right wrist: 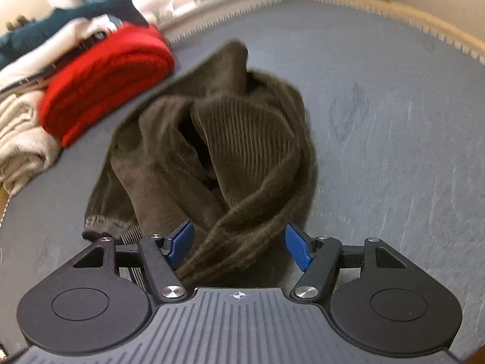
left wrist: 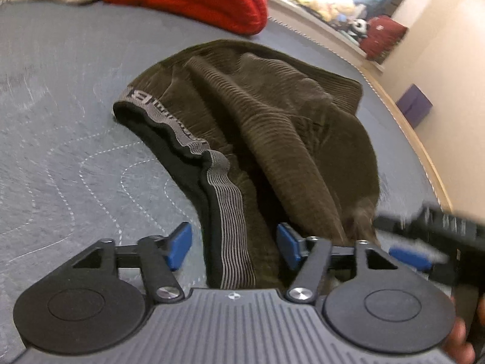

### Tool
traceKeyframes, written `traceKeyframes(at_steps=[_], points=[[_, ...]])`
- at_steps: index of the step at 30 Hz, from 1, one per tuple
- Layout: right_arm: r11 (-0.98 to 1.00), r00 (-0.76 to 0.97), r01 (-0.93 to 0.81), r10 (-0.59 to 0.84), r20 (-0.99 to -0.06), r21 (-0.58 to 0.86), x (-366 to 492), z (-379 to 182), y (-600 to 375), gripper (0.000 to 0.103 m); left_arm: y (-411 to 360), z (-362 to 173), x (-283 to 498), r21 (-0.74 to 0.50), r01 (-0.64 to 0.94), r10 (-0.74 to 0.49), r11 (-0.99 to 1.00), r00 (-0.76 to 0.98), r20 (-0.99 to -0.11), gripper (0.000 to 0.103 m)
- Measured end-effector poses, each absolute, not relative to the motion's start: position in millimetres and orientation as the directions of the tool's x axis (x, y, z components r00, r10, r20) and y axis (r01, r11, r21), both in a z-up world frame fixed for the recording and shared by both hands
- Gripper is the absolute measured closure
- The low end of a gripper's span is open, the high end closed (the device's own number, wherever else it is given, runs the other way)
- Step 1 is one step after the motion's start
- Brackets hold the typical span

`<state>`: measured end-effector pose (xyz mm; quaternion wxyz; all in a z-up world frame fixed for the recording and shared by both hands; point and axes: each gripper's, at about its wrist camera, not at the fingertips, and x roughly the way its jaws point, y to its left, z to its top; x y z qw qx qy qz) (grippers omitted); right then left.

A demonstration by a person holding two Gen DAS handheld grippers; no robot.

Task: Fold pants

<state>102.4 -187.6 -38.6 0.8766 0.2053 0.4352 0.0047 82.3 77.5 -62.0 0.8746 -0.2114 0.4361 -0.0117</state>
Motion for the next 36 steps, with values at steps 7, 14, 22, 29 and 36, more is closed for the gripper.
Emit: traceKeyframes(at_steps=[7, 14, 22, 29, 36], points=[[0.92, 0.533, 0.201, 0.186, -0.825, 0.337, 118, -52, -188, 0.035, 85, -99, 132, -0.378, -0.265, -0.181, 0.887, 0.553, -0.813, 0.027], [0.945, 0.491, 0.181, 0.152, -0.858, 0.271, 127, -58, -183, 0.041, 65, -116, 138, -0.33, -0.251, -0.168, 0.91, 0.504, -0.847, 0.027], [0.964, 0.494, 0.152, 0.115, -0.862, 0.216, 131, -57, -176, 0.041, 56, -118, 140, -0.287, -0.251, -0.128, 0.924, 0.505, -0.854, 0.026], [0.966, 0.493, 0.153, 0.108, -0.863, 0.209, 133, -59, -173, 0.041, 53, -118, 143, -0.263, -0.247, -0.109, 0.933, 0.503, -0.858, 0.026], [0.968, 0.488, 0.156, 0.1, -0.867, 0.199, 133, -62, -172, 0.041, 52, -118, 144, -0.249, -0.244, -0.1, 0.937, 0.498, -0.862, 0.026]])
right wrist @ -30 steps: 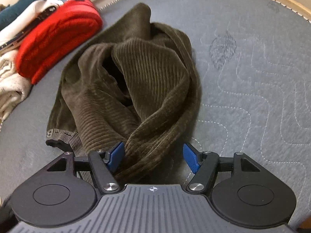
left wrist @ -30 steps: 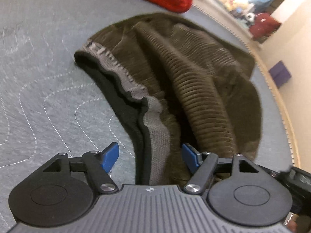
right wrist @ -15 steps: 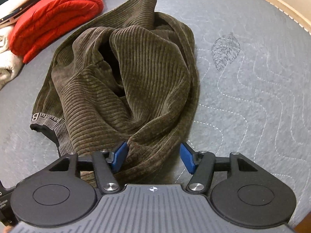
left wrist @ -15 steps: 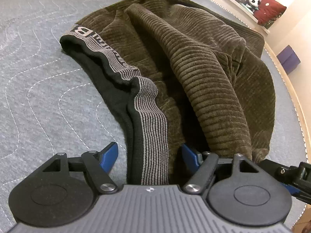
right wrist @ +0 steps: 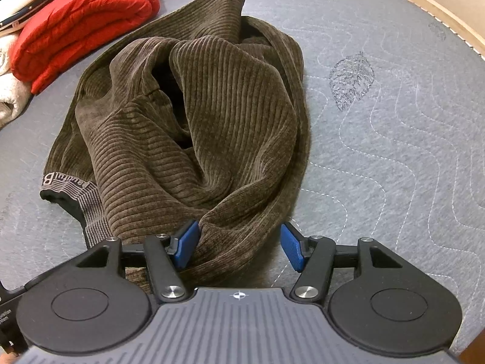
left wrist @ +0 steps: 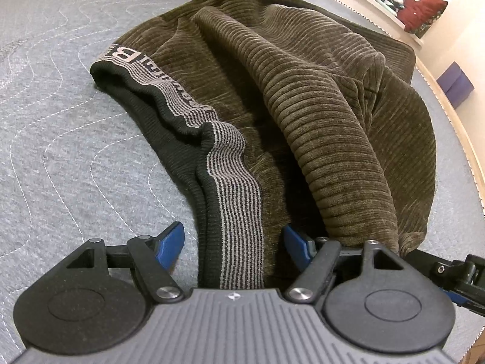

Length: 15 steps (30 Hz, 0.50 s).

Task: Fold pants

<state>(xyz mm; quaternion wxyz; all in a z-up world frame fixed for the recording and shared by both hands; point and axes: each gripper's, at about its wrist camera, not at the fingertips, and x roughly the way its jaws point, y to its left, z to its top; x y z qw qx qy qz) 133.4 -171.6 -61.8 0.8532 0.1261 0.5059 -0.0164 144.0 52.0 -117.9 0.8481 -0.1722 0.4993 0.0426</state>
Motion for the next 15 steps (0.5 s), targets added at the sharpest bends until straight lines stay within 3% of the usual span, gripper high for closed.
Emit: traceKeyframes(at_steps=[15], points=[[0.971, 0.484, 0.151, 0.089, -0.871, 0.184, 133.9, -64.2, -169.7, 0.042, 51.8, -117.7, 145.3, -0.252, -0.249, -0.103, 0.935, 0.49, -0.865, 0.026]])
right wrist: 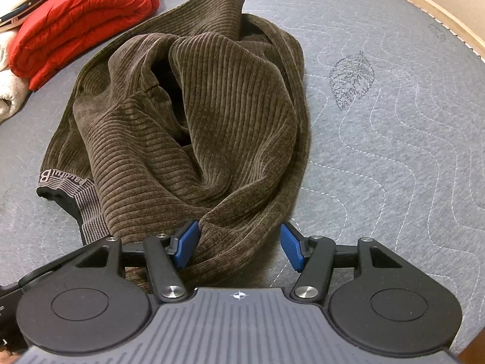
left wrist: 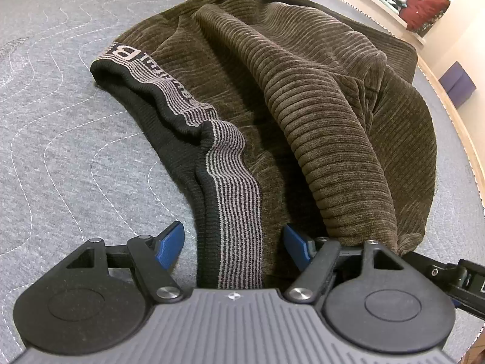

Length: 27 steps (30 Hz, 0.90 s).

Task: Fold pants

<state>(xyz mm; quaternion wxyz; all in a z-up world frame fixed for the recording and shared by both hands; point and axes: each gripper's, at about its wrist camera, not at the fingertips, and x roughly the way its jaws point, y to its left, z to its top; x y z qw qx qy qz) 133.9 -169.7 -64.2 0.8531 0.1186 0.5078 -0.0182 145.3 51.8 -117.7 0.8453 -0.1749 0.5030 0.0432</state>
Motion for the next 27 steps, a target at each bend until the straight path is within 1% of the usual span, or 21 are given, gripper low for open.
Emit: traceKeyframes(at_steps=[3, 4, 5, 6, 7, 8, 9, 10, 11, 13, 16, 18, 19, 23, 25, 27], points=[[0.972, 0.483, 0.149, 0.089, -0.871, 0.181, 134, -65, -169, 0.042, 50, -118, 145, -0.244, -0.242, -0.099, 0.939, 0.491, -0.866, 0.028], [0.972, 0.482, 0.147, 0.09, -0.872, 0.181, 134, -66, -169, 0.046, 49, -118, 145, -0.232, -0.233, -0.091, 0.944, 0.492, -0.866, 0.03], [0.973, 0.479, 0.141, 0.095, -0.872, 0.184, 134, -67, -168, 0.055, 47, -119, 145, -0.219, -0.221, -0.084, 0.951, 0.496, -0.864, 0.033], [0.973, 0.478, 0.136, 0.101, -0.872, 0.187, 135, -67, -168, 0.06, 44, -119, 144, -0.208, -0.203, -0.081, 0.957, 0.503, -0.861, 0.044], [0.973, 0.479, 0.131, 0.105, -0.871, 0.19, 135, -68, -168, 0.068, 43, -118, 143, -0.21, -0.176, -0.093, 0.962, 0.512, -0.854, 0.053], [0.974, 0.48, 0.124, 0.109, -0.87, 0.19, 134, -68, -167, 0.079, 41, -117, 142, -0.205, -0.161, -0.094, 0.965, 0.52, -0.849, 0.055], [0.975, 0.481, 0.113, 0.114, -0.869, 0.191, 134, -68, -166, 0.085, 40, -116, 140, -0.196, -0.15, -0.089, 0.969, 0.529, -0.844, 0.059], [0.975, 0.484, 0.1, 0.125, -0.866, 0.196, 134, -67, -165, 0.095, 41, -115, 139, -0.198, -0.142, -0.093, 0.97, 0.534, -0.841, 0.063], [0.975, 0.49, 0.094, 0.129, -0.862, 0.199, 133, -66, -165, 0.095, 44, -114, 138, -0.209, -0.139, -0.102, 0.968, 0.541, -0.835, 0.065], [0.974, 0.515, 0.087, 0.137, -0.846, 0.21, 129, -62, -167, 0.096, 54, -109, 134, -0.256, -0.153, -0.129, 0.955, 0.561, -0.818, 0.074], [0.968, 0.563, 0.081, 0.153, -0.812, 0.238, 120, -53, -173, 0.098, 72, -90, 120, -0.269, -0.168, -0.114, 0.948, 0.611, -0.783, 0.08], [0.966, 0.59, 0.073, 0.157, -0.792, 0.246, 112, -48, -177, 0.098, 86, -74, 109, -0.25, -0.191, -0.077, 0.949, 0.632, -0.771, 0.081], [0.965, 0.603, 0.064, 0.167, -0.78, 0.255, 106, -45, -178, 0.099, 98, -65, 102, -0.235, -0.215, -0.045, 0.948, 0.64, -0.767, 0.084], [0.961, 0.617, -0.009, 0.222, -0.755, 0.276, 85, -39, -177, 0.101, 159, -29, 78, -0.191, -0.34, 0.088, 0.921, 0.658, -0.748, 0.087], [0.955, 0.614, -0.075, 0.27, -0.742, 0.286, 73, -35, -170, 0.101, 190, -16, 62, -0.198, -0.371, 0.107, 0.907, 0.66, -0.744, 0.088], [0.948, 0.615, -0.181, 0.318, -0.722, 0.263, 58, -29, -154, 0.101, 212, -3, 45, -0.164, -0.382, 0.141, 0.91, 0.656, -0.742, 0.09]])
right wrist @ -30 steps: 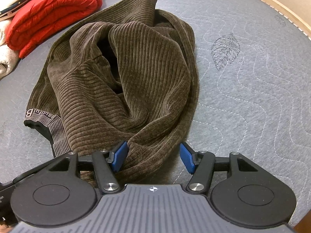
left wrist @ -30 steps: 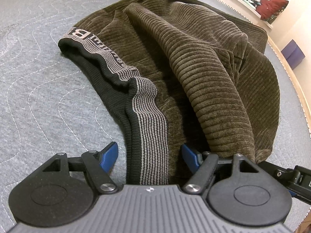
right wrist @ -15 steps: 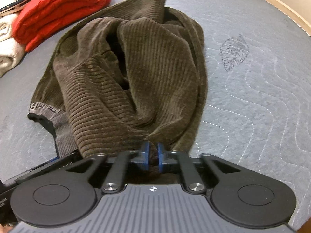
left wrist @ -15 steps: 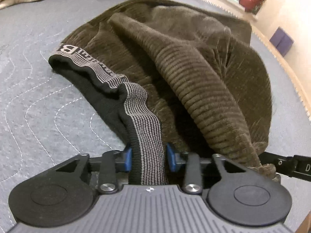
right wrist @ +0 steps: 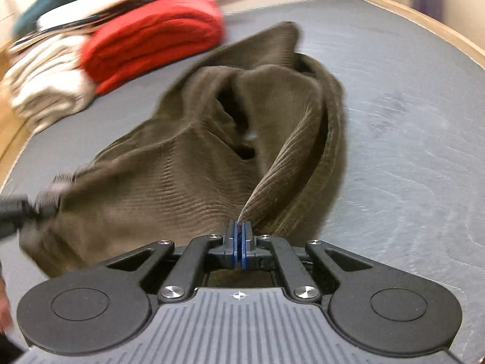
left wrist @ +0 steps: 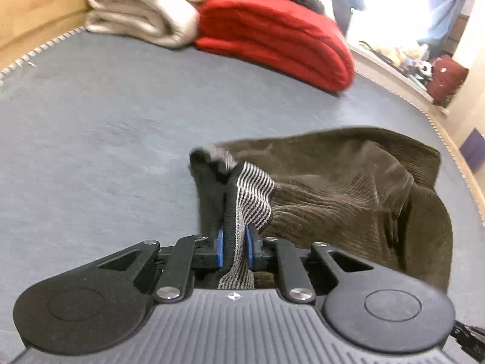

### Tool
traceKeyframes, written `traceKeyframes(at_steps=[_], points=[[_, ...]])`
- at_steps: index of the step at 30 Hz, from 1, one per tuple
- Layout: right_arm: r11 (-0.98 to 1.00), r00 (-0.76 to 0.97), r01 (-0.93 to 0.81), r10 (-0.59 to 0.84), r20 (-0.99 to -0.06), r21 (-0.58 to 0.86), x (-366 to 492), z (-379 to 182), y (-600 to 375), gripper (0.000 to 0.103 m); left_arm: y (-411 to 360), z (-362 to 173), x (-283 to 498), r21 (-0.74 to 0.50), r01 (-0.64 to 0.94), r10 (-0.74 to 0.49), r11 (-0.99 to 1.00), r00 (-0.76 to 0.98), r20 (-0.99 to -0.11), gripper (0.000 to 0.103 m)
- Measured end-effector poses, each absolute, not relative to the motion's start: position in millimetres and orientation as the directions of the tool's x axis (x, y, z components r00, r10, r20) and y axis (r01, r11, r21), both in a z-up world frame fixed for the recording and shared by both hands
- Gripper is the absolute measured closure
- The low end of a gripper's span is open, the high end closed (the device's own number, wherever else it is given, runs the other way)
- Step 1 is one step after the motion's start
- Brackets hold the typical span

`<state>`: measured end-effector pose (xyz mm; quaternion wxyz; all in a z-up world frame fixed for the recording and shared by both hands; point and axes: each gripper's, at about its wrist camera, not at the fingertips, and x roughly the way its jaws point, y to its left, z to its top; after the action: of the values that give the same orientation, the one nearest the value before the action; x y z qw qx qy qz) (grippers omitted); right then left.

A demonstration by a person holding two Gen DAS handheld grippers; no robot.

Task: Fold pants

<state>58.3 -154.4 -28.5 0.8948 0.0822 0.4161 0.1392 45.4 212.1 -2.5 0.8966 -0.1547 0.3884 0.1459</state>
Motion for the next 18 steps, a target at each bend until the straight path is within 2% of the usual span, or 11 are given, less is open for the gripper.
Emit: traceKeyframes(at_steps=[4, 6, 8, 9, 12, 15, 18], points=[[0.844, 0.543, -0.486, 0.495, -0.678, 0.227, 18, -18, -112, 0.102, 257, 23, 7, -0.058, -0.431, 0.261, 0.9, 0.642, -0.721, 0.094], [0.77, 0.452, -0.587, 0.569, -0.687, 0.252, 3, -21, -97, 0.103, 280, 20, -5, -0.071, -0.512, 0.29, 0.856, 0.59, -0.754, 0.092], [0.732, 0.403, -0.642, 0.574, -0.713, 0.227, -8, -27, -85, 0.103, 295, 7, -4, -0.041, -0.569, 0.312, 0.822, 0.509, -0.802, 0.089], [0.741, 0.419, -0.641, 0.555, -0.719, 0.2, -9, -27, -85, 0.103, 294, 4, -5, -0.036, -0.58, 0.323, 0.814, 0.503, -0.802, 0.087], [0.794, 0.477, -0.56, 0.542, -0.691, 0.236, 7, -18, -108, 0.103, 283, 4, 0, -0.05, -0.566, 0.325, 0.823, 0.541, -0.775, 0.055], [0.874, 0.586, -0.389, 0.479, -0.653, 0.292, 34, -6, -147, 0.098, 253, 10, 10, -0.034, -0.481, 0.299, 0.876, 0.597, -0.744, 0.051], [0.913, 0.66, -0.234, 0.402, -0.635, 0.335, 54, -6, -180, 0.092, 218, 8, 25, -0.073, -0.35, 0.187, 0.934, 0.652, -0.735, 0.047]])
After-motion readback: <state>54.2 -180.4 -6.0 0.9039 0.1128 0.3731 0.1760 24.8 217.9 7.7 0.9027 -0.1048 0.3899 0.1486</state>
